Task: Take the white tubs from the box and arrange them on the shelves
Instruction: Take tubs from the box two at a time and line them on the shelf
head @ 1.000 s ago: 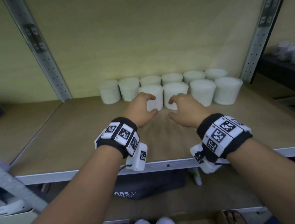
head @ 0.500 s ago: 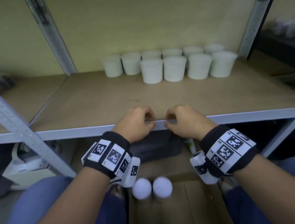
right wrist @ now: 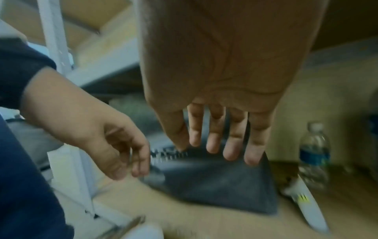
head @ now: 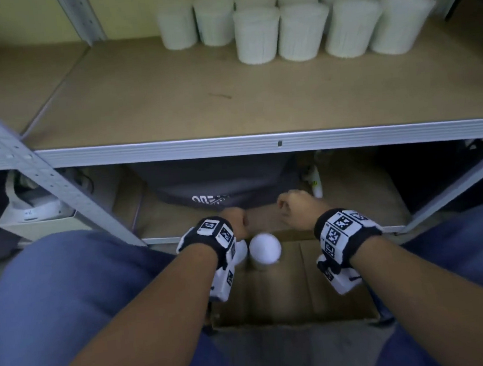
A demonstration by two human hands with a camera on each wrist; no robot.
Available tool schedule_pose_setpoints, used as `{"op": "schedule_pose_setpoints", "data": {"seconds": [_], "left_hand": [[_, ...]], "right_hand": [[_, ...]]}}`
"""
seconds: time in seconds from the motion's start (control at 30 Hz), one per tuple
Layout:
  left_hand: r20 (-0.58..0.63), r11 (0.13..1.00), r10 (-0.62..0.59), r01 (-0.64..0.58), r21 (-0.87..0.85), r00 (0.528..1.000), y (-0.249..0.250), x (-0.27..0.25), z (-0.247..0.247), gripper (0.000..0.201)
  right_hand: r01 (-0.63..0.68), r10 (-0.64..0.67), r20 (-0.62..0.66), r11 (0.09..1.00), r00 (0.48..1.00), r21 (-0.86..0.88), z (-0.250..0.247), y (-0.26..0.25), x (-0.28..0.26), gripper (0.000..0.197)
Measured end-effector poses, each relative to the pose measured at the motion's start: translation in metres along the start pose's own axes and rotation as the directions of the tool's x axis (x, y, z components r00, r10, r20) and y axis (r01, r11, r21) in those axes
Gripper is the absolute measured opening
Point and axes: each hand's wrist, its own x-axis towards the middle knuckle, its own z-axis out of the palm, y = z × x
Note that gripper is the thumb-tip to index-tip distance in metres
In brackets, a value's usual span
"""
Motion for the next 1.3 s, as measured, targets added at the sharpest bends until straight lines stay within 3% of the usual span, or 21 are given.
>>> {"op": "schedule_pose_setpoints", "data": {"seconds": [0.23, 0.43, 0.53, 0.6, 0.7, 0.77, 0.87, 0.97, 1.17, 1.3], "left_hand": [[0.058, 0.988, -0.128, 0.122, 0.091, 0.99, -0.037, 0.031, 0.058, 0.056], [0.031, 0.971, -0.198, 0.192, 0.145, 0.98, -0.055, 0.048, 0.082, 0.061], [-0.066, 0.964, -0.192, 0.201, 0.175, 0.979, -0.055, 0.051, 0.095, 0.055], [-0.055, 0.966, -0.182, 0.189, 0.174, 0.982, -0.054, 0.057, 0.104, 0.061], [-0.071, 0.96, -0.142, 0.155, 0.235, 0.987, -0.055, 0.065, 0.112, 0.075], [-0.091, 0.95, -0.189, 0.206, 0.237, 0.978, -0.057, 0.071, 0.117, 0.072], [-0.071, 0.937, -0.138, 0.153, 0.315, 0.988, -0.059, 0.077, 0.125, 0.073], [-0.014, 0.945, -0.114, 0.113, 0.307, 0.993, -0.063, 0.079, 0.125, 0.081], [-0.017, 0.975, -0.13, 0.131, 0.18, 0.991, -0.056, 0.071, 0.112, 0.065], [0.022, 0.968, -0.181, 0.174, 0.179, 0.983, -0.048, 0.058, 0.097, 0.07]], "right_hand": [[-0.099, 0.099, 0.223, 0.995, 0.97, -0.011, 0.098, 0.026, 0.03, 0.053], [-0.087, 0.099, 0.233, 0.994, 0.967, -0.062, 0.142, 0.025, 0.059, 0.066], [-0.09, 0.109, 0.243, 0.992, 0.964, -0.087, 0.156, 0.02, 0.073, 0.07], [-0.105, 0.119, 0.271, 0.992, 0.955, -0.067, 0.166, 0.019, 0.08, 0.075], [-0.138, 0.145, 0.295, 0.989, 0.944, -0.046, 0.173, 0.018, 0.09, 0.083], [-0.148, 0.159, 0.297, 0.987, 0.942, -0.06, 0.175, 0.018, 0.093, 0.09], [-0.128, 0.141, 0.291, 0.99, 0.946, -0.063, 0.178, 0.019, 0.094, 0.097], [-0.136, 0.141, 0.281, 0.99, 0.949, -0.038, 0.179, 0.018, 0.094, 0.093], [-0.13, 0.129, 0.272, 0.991, 0.954, -0.014, 0.172, 0.02, 0.084, 0.081], [-0.13, 0.125, 0.309, 0.992, 0.943, -0.004, 0.153, 0.018, 0.075, 0.077]]}}
